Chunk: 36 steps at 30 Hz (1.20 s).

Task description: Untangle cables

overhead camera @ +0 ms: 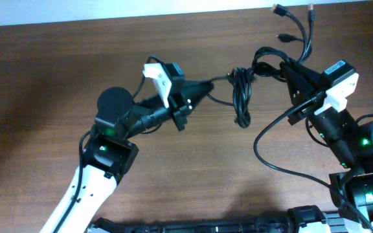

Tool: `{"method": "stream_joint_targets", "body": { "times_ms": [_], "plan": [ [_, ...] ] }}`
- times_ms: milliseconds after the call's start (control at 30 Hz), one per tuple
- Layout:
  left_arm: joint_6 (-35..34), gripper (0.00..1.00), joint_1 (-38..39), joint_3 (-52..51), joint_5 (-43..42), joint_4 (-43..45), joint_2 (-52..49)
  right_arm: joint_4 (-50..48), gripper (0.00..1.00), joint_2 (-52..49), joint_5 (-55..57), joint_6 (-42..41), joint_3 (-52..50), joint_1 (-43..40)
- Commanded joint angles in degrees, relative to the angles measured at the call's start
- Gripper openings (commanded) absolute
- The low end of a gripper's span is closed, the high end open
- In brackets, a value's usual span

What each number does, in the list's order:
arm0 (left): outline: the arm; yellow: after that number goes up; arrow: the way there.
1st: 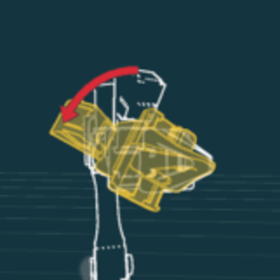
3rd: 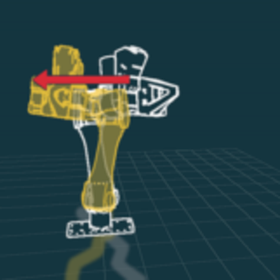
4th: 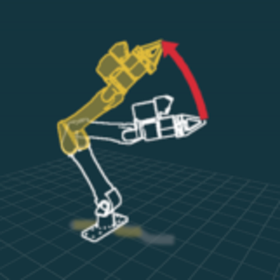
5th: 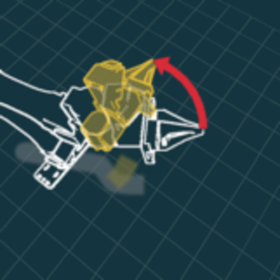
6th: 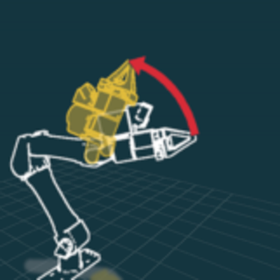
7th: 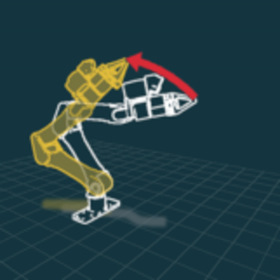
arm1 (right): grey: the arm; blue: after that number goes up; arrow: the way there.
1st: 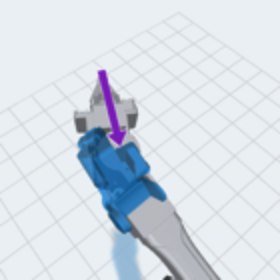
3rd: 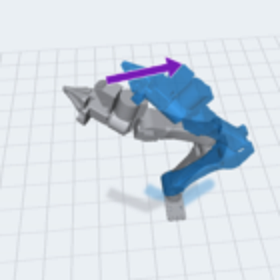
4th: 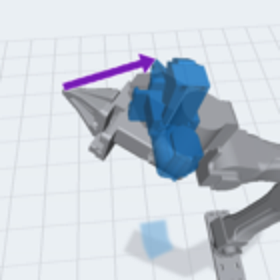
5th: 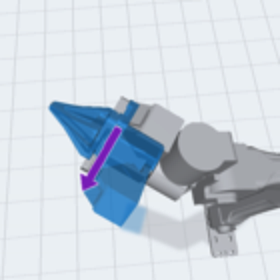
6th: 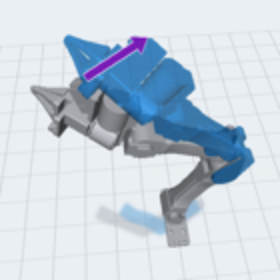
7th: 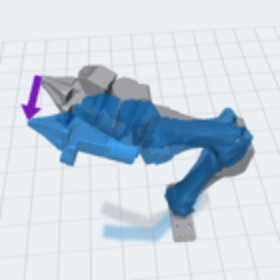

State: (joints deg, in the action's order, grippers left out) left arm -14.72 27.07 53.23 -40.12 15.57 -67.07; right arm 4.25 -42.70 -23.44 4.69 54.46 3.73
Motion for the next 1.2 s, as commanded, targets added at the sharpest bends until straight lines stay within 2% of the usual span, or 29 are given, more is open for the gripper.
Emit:
{"method": "stream_joint_targets", "body": {
  "times_ms": [0, 167, 200, 233, 267, 433, 467, 567, 633, 667, 800, 833, 900, 933, 1133, 1167],
  "plan": [
    [-12.11, 0.0, -3.85, -0.04, 8.5, -6.03, 0.35, -0.83, 0.04, 0.44, 3.17, -0.5, 0.59, -0.44],
    [-18.97, 0.0, -5.81, -0.04, 8.46, -6.62, 0.35, -0.83, 0.04, 0.44, 3.17, -0.5, 0.59, -0.44],
    [-19.15, 0.11, -5.81, -0.04, 8.46, -6.93, 0.35, -0.85, 0.04, 0.44, 3.17, -0.5, 0.59, -0.44],
    [-19.15, 0.68, -5.81, -0.04, 8.46, -7.78, 0.35, -0.85, 0.04, 0.44, 3.17, -0.5, 0.59, -0.44],
    [-19.15, 0.99, -5.81, -0.04, 8.44, -8.24, 0.35, -0.87, 0.04, 0.44, 3.17, -0.5, 0.59, -0.44],
    [-19.1, 0.99, -5.81, -0.04, 4.57, -8.33, 0.35, -1.75, 0.04, 0.44, 3.19, -0.5, 0.59, -0.44],
    [-18.99, 0.99, -5.81, -0.04, 1.55, -7.8, 0.35, -1.97, 0.04, 0.44, 3.19, -0.48, 0.59, -0.44],
    [-17.05, 0.99, -5.81, -0.04, -13.68, 0.98, 0.35, -3.1, 0.04, 0.44, 3.19, -0.46, 0.59, -0.44],
    [-20.74, 0.99, -5.68, -0.04, -19.5, 4.61, 0.35, -3.96, 0.04, 0.37, 3.19, -0.46, 0.57, -0.44],
    [-22.84, 1.0, -5.42, -0.04, -19.47, 4.52, 0.33, -4.55, 0.04, 0.15, 3.19, -0.44, 0.57, -0.44],
    [-39.1, 1.0, -2.25, -0.04, -14.67, 4.61, 0.33, -5.2, 0.04, -2.12, 3.13, -0.46, 0.57, -0.42],
    [-40.76, 1.0, -1.84, -0.04, -14.03, 4.59, 0.33, -5.2, 0.04, -2.36, 3.13, -0.46, 0.57, -0.42],
    [-48.92, 0.88, -0.5, -0.04, -10.34, 4.57, 0.33, -5.14, 0.04, -2.47, 3.08, -0.46, 0.57, -0.42],
    [-52.19, 0.85, 0.37, -0.04, -7.87, 4.57, 0.33, -4.96, 0.04, -2.47, 3.08, -0.46, 0.57, -0.42],
    [-56.46, 0.83, 2.82, -0.04, -5.33, 4.59, 0.33, -4.5, 0.04, -2.47, 3.1, -0.46, 0.57, -0.42],
    [-56.48, 0.79, 3.43, -0.04, -4.33, 4.59, 0.33, -4.28, 0.04, -2.47, 3.1, -0.46, 0.57, -0.42]
  ]
}}
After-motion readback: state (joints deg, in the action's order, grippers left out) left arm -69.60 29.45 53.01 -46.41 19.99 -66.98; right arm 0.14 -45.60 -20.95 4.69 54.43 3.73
